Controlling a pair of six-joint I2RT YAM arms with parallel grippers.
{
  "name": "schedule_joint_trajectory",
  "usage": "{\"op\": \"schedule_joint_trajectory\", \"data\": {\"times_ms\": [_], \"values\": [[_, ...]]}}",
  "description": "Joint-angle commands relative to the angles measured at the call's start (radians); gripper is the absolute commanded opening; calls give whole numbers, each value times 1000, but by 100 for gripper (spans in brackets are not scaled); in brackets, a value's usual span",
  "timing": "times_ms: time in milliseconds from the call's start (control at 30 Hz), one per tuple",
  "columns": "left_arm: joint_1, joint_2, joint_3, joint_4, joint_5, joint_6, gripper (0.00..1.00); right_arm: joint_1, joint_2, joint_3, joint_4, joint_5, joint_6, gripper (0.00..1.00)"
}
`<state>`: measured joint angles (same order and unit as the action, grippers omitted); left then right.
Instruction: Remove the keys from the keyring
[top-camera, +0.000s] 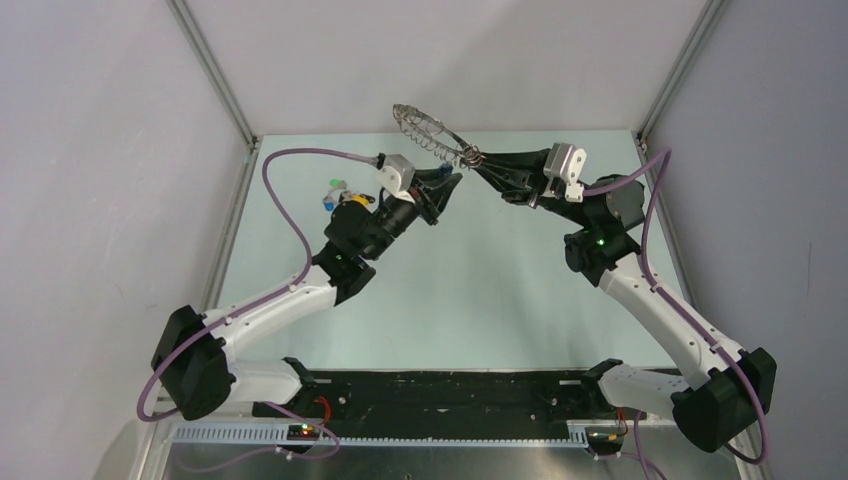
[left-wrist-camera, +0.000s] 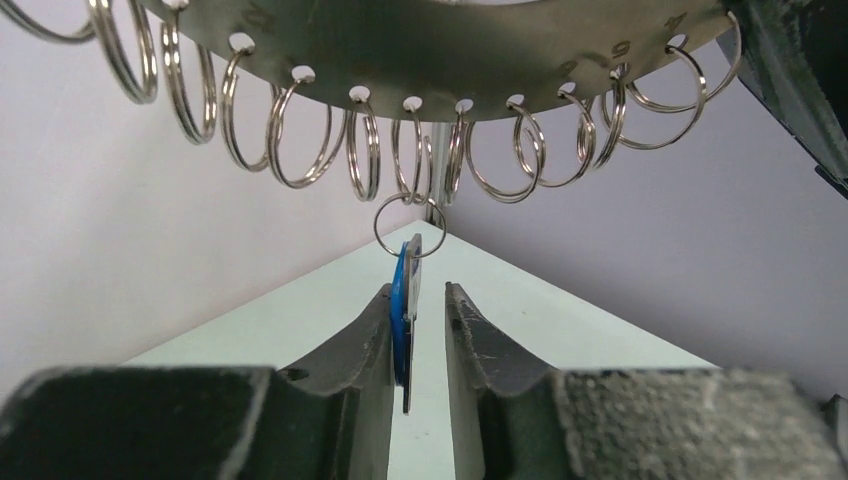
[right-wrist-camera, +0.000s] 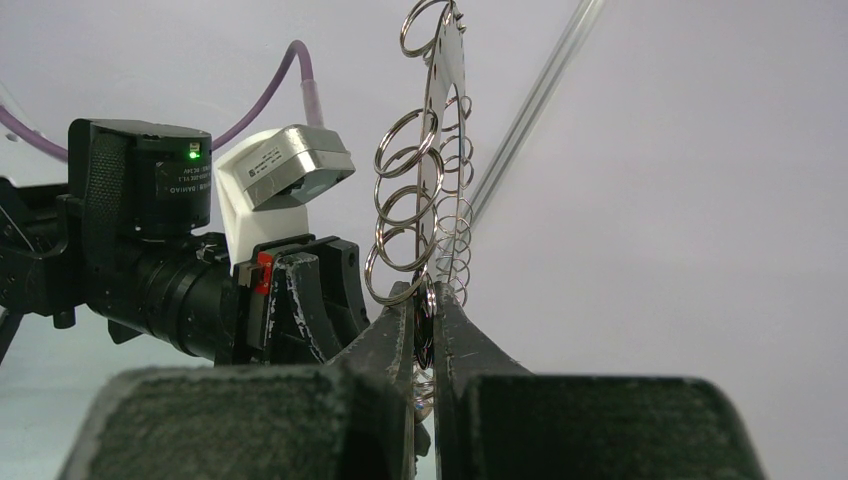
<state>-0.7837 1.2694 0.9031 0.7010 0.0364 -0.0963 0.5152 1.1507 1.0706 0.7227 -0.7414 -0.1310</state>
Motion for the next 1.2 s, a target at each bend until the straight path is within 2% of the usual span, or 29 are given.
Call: {"op": "schedule_joint_trajectory", "data": {"times_ms": [0,33,133,200,500,567,733,867,933,1033,1167], "values": [[6,-16,0,45,-22,13,25,5,-20,52,46,22,6,0],[6,-19,1,45,-30,12,24,4,-20,51,46,21,7,0],[6,-26,1,45,-32,9,34,4,-19,51,44,21,7,0],[6,-30,2,45,-33,9,36,4,-18,51,42,19,7,0],[6,-53,-12,47,-33,11,37,5,-11,51,33,16,6,0],[6,-58,-13,49,-33,16,32,5,-9,51,35,12,9,0],[6,-54,-10,49,-47,23,4,5,-9,52,37,8,13,0],[7,-50,-2,39,-64,12,0,5,-15,51,6,17,3,0],[8,-46,31,-25,-82,-4,0,5,-20,49,-28,48,1,0],[9,-33,104,-242,-101,-32,0,3,-26,19,-56,133,15,0],[9,-39,179,-504,-125,-84,0,-3,-32,-81,-20,328,104,0]]}}
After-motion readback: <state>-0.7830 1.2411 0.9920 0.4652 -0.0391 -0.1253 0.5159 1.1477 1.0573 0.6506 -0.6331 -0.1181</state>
